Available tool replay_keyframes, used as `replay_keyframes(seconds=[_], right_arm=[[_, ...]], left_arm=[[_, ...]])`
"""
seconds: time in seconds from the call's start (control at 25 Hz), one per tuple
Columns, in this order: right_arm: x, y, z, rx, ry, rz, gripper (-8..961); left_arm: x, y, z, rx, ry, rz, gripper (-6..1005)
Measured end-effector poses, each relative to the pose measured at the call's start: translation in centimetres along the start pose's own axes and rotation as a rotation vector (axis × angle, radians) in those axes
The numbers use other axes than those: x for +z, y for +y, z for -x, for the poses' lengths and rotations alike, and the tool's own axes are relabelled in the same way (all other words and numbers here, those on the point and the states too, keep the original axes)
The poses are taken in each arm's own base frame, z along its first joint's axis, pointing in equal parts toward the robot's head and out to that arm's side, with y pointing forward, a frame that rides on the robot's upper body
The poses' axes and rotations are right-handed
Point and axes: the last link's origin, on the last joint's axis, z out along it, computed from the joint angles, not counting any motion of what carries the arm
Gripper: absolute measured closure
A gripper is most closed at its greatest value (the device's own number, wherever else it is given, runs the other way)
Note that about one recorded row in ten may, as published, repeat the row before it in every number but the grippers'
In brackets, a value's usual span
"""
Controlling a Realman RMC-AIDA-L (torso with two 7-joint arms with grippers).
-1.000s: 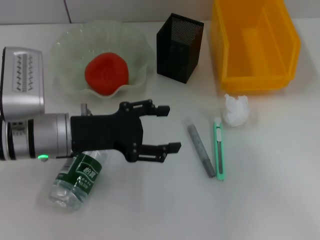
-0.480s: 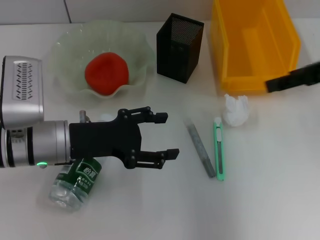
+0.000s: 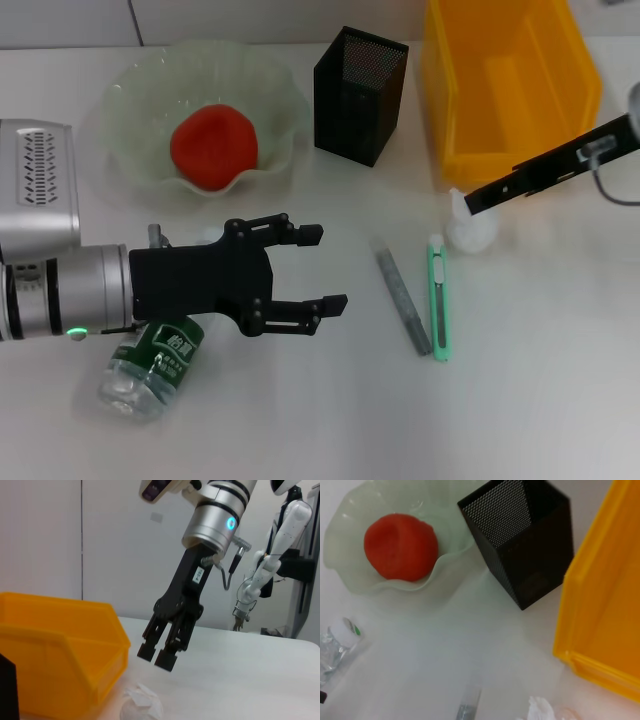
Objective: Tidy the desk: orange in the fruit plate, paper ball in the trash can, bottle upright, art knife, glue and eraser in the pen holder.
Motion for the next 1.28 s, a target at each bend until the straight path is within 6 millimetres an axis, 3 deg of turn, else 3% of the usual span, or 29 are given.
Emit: replay_keyframes(seconds=[0.32, 0.6, 0.84, 1.04, 1.28], right_arm=[[3.9, -0.4, 0.1, -0.016, 0.073, -0.052, 189], [5.1, -0.4, 0.2, -0.035, 0.077, -0.08, 192], [5.2, -0.6, 0.0, -0.036, 0.076, -0.085, 195], [4.3, -0.8, -0.1, -0.042, 0.059, -0.093, 410], [1.6, -0.3, 0.1, -0.062, 0.021, -0.101, 452]], left_arm=[[-0.2, 0.1, 0.3, -0.007, -0.004, -0.009, 157], [-0.4, 0.3, 0.6, -0.013, -0.005, -0.013, 157], [-0.6, 0.4, 0.8, -0.006, -0.001, -0.023, 158], [-0.7, 0.4, 0.8, 0.0, 0.003, -0.029, 159], [-0.6, 0.2, 0.6, 0.004, 0.008, -0.032, 159]])
